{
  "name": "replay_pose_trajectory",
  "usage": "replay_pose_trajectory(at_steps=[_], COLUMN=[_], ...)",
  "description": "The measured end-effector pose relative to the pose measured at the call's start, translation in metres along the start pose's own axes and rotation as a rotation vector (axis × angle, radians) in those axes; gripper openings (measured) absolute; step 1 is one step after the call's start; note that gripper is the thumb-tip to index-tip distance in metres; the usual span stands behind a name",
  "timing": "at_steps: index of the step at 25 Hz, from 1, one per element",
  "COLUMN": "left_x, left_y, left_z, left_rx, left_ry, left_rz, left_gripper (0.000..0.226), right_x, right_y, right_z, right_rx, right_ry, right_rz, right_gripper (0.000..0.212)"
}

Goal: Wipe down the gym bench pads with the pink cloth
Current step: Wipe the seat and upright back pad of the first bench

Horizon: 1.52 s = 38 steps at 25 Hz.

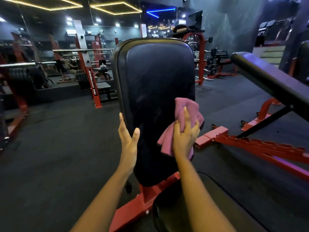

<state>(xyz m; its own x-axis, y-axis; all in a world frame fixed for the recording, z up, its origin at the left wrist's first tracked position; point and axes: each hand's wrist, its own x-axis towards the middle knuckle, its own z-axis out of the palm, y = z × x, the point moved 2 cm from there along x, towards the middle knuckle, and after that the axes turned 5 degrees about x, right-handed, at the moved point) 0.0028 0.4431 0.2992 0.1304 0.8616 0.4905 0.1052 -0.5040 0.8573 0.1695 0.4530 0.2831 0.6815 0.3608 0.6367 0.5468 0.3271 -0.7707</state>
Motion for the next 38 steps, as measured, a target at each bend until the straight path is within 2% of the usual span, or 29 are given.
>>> replay_pose_trajectory(at_steps=[3,5,7,10,12,14,17,18,20,22,23,25,29,30,32,35,36,38], left_x=[0.001,0.0,-0.007,-0.038,-0.06,-0.072,-0.068,-0.067,-0.067,-0.068,-0.069,-0.068,-0.069,-0.068,-0.07,-0.086,-0.094,-0.1], left_y=[0.001,0.004,0.0,-0.03,-0.05,-0.059,-0.067,-0.072,-0.076,-0.08,-0.081,-0.078,-0.073,-0.07,-0.063,-0.045,-0.035,-0.004], left_z=[-0.001,-0.004,-0.011,-0.018,-0.01,0.003,0.018,0.02,0.022,0.024,0.024,0.024,0.024,0.021,0.013,-0.008,-0.013,-0.015], left_rx=[0.013,0.011,-0.002,-0.072,-0.106,-0.104,-0.106,-0.113,-0.123,-0.148,-0.162,-0.158,-0.08,-0.059,-0.03,0.029,0.083,0.259], left_ry=[0.015,-0.007,-0.009,0.079,0.038,-0.001,0.05,0.068,0.074,0.054,0.05,0.049,0.022,-0.006,-0.073,-0.042,0.0,0.006], left_rz=[0.022,0.011,-0.021,-0.137,-0.223,-0.241,-0.251,-0.252,-0.252,-0.247,-0.247,-0.251,-0.226,-0.24,-0.3,-0.272,-0.198,0.061], left_gripper=[0.096,0.083,0.068,0.063,0.068,0.084,0.1,0.1,0.087,0.073,0.073,0.082,0.101,0.101,0.088,0.068,0.064,0.058], right_x=[-0.073,-0.116,-0.154,-0.177,-0.166,-0.146,-0.11,-0.096,-0.07,-0.045,-0.034,-0.026,-0.044,-0.046,-0.047,-0.059,-0.067,-0.069], right_y=[-0.014,-0.019,-0.02,-0.002,0.019,0.038,0.058,0.067,0.084,0.104,0.114,0.124,0.12,0.115,0.099,0.071,0.061,0.04], right_z=[0.006,0.01,0.008,-0.003,-0.008,-0.009,-0.016,-0.019,-0.023,-0.028,-0.03,-0.03,-0.037,-0.04,-0.052,-0.072,-0.077,-0.082], right_rx=[-0.025,-0.075,-0.12,-0.137,-0.171,-0.194,-0.159,-0.145,-0.116,-0.061,-0.056,-0.07,-0.15,-0.134,-0.06,0.012,0.041,0.101], right_ry=[-0.141,-0.254,-0.287,-0.357,-0.34,-0.314,-0.232,-0.187,-0.117,-0.049,-0.032,-0.042,-0.087,-0.122,-0.183,-0.25,-0.257,-0.271], right_rz=[-0.034,-0.029,-0.108,-0.204,-0.103,-0.013,-0.06,-0.042,0.063,0.284,0.407,0.514,0.524,0.533,0.587,0.386,0.322,0.217], right_gripper=[0.054,0.057,0.06,0.054,0.057,0.061,0.05,0.05,0.052,0.051,0.049,0.044,0.042,0.044,0.046,0.044,0.045,0.051])
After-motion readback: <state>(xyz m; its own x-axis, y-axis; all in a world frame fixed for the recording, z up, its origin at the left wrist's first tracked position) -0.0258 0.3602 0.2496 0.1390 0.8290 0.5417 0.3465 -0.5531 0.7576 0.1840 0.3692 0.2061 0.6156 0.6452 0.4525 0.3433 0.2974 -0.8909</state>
